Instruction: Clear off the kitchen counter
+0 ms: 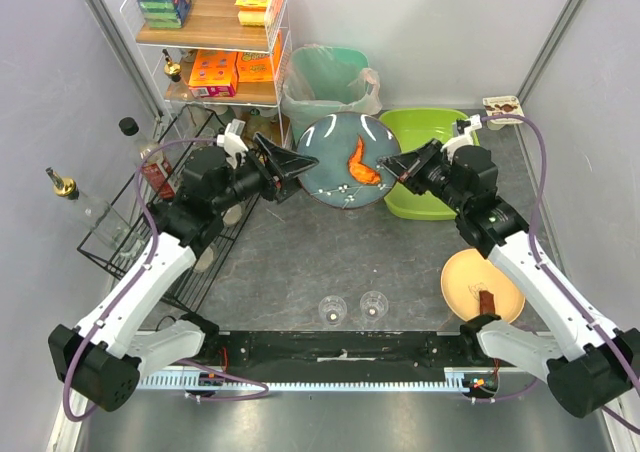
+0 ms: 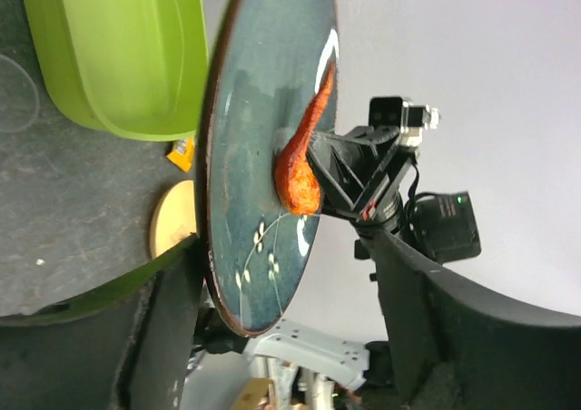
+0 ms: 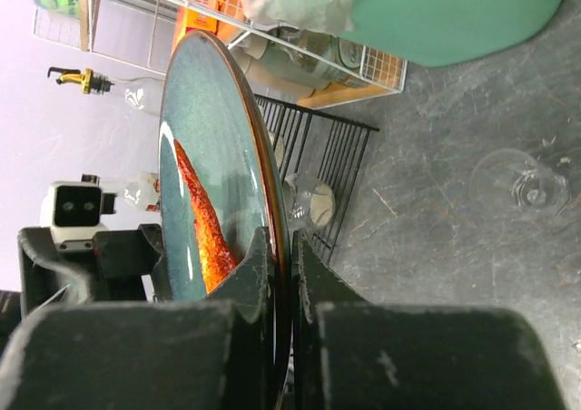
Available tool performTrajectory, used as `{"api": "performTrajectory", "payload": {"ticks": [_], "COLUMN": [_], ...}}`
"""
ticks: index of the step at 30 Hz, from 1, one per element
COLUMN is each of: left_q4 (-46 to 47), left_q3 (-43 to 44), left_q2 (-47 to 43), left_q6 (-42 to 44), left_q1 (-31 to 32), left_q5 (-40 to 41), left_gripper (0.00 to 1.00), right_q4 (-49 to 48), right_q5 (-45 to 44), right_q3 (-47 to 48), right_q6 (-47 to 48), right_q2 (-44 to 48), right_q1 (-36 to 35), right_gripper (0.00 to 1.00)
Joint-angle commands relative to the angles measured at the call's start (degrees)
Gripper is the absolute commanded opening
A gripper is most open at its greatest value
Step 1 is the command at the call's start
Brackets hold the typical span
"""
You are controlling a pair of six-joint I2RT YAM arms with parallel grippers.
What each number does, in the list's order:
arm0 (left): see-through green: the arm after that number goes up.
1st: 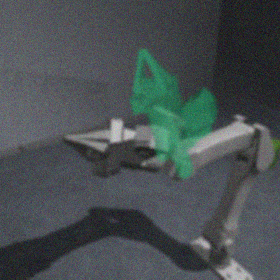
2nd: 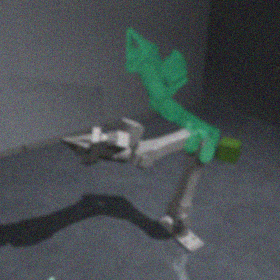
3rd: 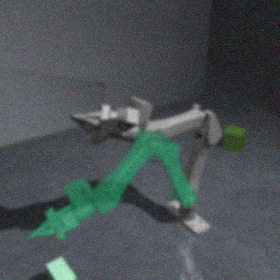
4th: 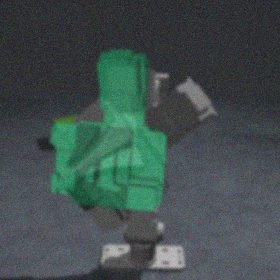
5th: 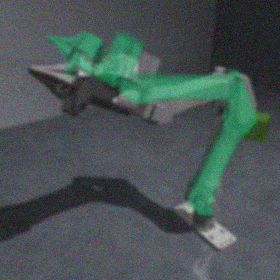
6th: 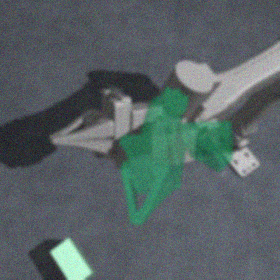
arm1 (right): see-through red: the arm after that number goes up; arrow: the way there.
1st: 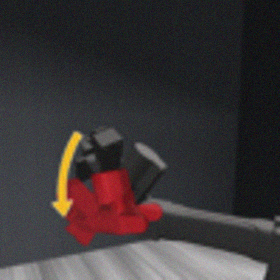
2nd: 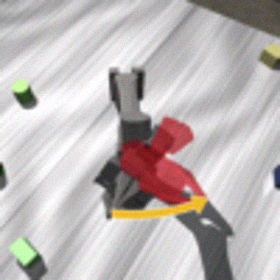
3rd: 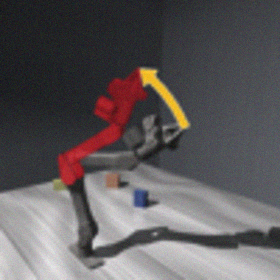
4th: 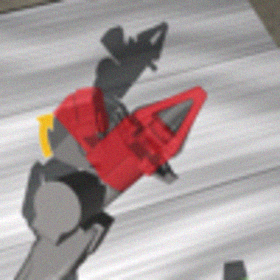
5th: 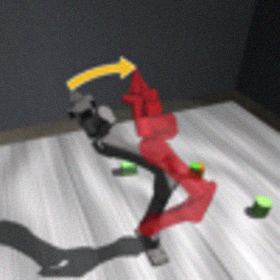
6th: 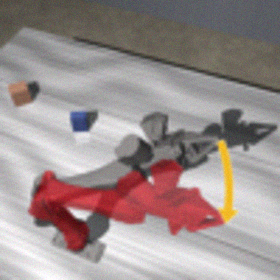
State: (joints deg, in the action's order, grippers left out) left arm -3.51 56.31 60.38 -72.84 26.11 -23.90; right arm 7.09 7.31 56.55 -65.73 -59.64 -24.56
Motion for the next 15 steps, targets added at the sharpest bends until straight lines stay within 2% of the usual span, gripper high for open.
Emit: {"api": "performTrajectory", "payload": {"ticks": [1, 5, 9, 15], "left_q4": [-0.59, -11.67, -18.11, -20.22], "left_q3": [7.31, 9.95, 10.31, 9.34], "left_q2": [-2.02, -4.65, -7.73, -12.21], "left_q6": [6.9, 17.88, 25.71, 34.94], "left_q1": [-0.44, -0.36, -0.36, -0.44], "left_q5": [0.77, 12.18, 22.83, 21.71], "left_gripper": [0.85, 0.94, 0.95, 0.96], "right_q4": [-3.14, -2.88, -1.12, 0.38], "right_q5": [4.28, 6.4, 6.49, 5.43], "right_q3": [1.71, 4.25, 9.0, 20.15], "right_q6": [-2.73, -5.54, -5.63, -4.49], "right_q2": [-1.35, -4.08, -6.97, -15.41], "right_q1": [1.79, 4.42, 7.41, 9.79], "right_gripper": [0.0, 0.0, 0.0, 0.0]}}
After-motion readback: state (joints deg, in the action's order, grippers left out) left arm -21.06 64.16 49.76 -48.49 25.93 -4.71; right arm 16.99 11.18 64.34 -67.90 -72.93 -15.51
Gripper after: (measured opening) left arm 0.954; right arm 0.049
